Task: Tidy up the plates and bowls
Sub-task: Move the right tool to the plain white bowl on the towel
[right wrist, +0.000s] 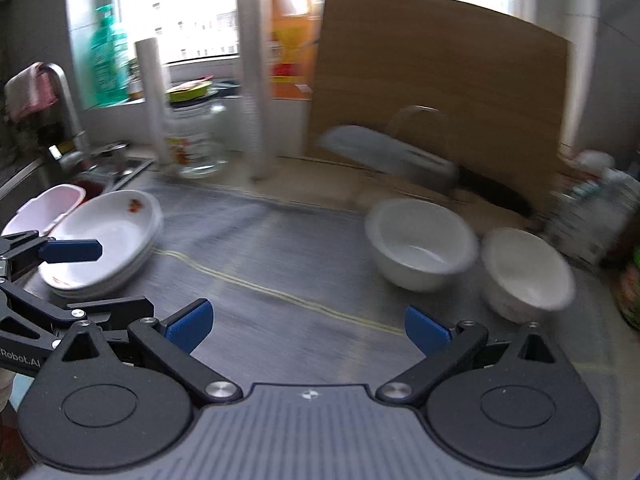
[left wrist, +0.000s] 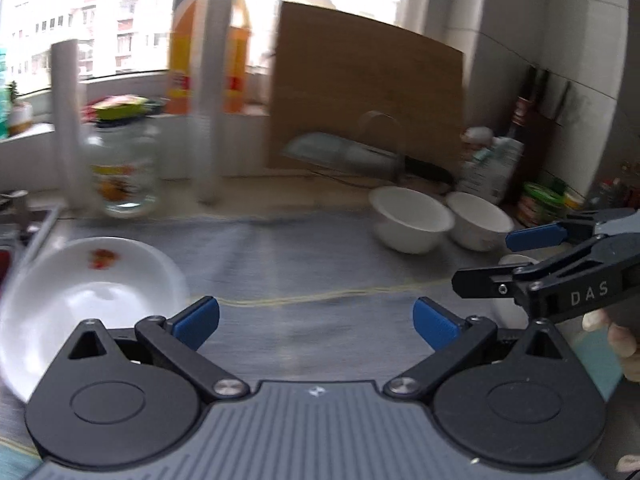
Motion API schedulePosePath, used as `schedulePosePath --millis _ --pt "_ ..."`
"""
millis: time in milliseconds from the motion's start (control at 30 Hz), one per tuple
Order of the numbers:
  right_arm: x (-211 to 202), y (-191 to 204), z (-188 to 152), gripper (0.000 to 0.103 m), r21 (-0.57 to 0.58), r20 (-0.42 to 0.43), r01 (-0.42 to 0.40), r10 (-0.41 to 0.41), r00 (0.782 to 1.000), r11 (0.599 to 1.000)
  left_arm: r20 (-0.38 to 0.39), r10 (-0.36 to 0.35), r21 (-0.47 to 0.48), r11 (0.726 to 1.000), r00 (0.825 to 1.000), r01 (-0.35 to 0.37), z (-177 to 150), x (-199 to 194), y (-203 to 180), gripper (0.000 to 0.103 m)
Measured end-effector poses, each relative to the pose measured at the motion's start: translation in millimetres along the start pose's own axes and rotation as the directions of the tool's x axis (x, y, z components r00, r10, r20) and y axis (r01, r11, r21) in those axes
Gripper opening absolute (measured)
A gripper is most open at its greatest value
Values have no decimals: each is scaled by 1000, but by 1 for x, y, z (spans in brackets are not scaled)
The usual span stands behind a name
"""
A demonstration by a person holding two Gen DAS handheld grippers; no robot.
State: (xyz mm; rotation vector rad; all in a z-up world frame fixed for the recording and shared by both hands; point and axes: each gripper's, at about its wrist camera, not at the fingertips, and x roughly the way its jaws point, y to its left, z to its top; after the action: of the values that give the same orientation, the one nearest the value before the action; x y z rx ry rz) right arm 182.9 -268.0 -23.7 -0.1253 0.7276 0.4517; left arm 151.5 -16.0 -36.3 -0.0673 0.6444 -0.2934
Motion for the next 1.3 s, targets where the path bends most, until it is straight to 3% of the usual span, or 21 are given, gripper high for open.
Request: schedulePosePath --millis 167,567,967,1300 --pt "-20 -55 -21 103 40 -3 77 -77 997 996 -35 -41 68 997 999 43 -2 19 -55 102" --pt "-32 -148 -59 103 157 -50 112 -105 993 981 -135 -196 227 948 971 223 -18 67 -155 102" --pt "-22 -172 -67 103 183 -80 56 -42 996 982 -187 -225 251 930 956 268 -29 96 -186 102" --pt "-3 -174 -61 103 192 -88 -59 77 993 980 -159 -201 262 936 967 237 -28 103 -199 98"
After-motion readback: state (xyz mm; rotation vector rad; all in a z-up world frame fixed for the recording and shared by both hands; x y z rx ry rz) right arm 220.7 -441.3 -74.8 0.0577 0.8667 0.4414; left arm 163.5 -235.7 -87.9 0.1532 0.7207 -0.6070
